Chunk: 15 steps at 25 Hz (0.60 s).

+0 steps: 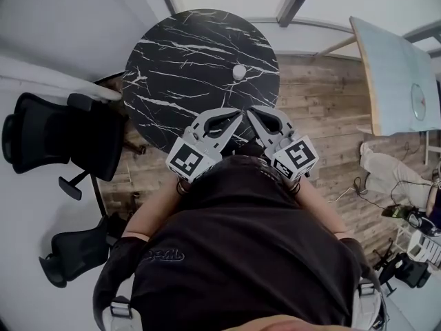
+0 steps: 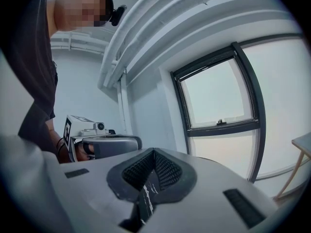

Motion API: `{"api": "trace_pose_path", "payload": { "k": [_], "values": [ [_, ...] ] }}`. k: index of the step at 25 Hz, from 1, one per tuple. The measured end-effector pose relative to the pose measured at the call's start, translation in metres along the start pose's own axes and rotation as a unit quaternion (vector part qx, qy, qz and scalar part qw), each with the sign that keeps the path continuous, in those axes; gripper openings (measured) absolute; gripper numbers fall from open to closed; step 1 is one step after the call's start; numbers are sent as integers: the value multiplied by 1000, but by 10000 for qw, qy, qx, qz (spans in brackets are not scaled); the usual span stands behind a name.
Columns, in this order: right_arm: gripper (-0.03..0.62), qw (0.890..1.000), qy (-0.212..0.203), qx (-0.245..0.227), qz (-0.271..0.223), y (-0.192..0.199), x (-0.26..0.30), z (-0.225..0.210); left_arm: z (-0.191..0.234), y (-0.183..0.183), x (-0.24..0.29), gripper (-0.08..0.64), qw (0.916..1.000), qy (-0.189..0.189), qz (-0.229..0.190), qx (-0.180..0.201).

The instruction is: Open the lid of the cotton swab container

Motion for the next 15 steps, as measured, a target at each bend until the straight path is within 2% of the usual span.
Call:
{"api": "trace_pose_path", "payload": {
  "k": [7,15],
  "values": [
    [21,10000,39,58,40,-4,-2,-22,11,1,16,15,9998,-59,-99,-147],
    [21,9998,-99,97,173,-12,13,-60,44,18,48,49,9999,-147,22,25]
  ]
}}
Point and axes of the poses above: the fingertips, and each gripper's own axes: x forward along the fingers, z to its left, y out of its underside, the point moved 7 cm from there along -x, backward along the fingers, and after that the axes turned 10 degrees about x, right-handed, at the moved point
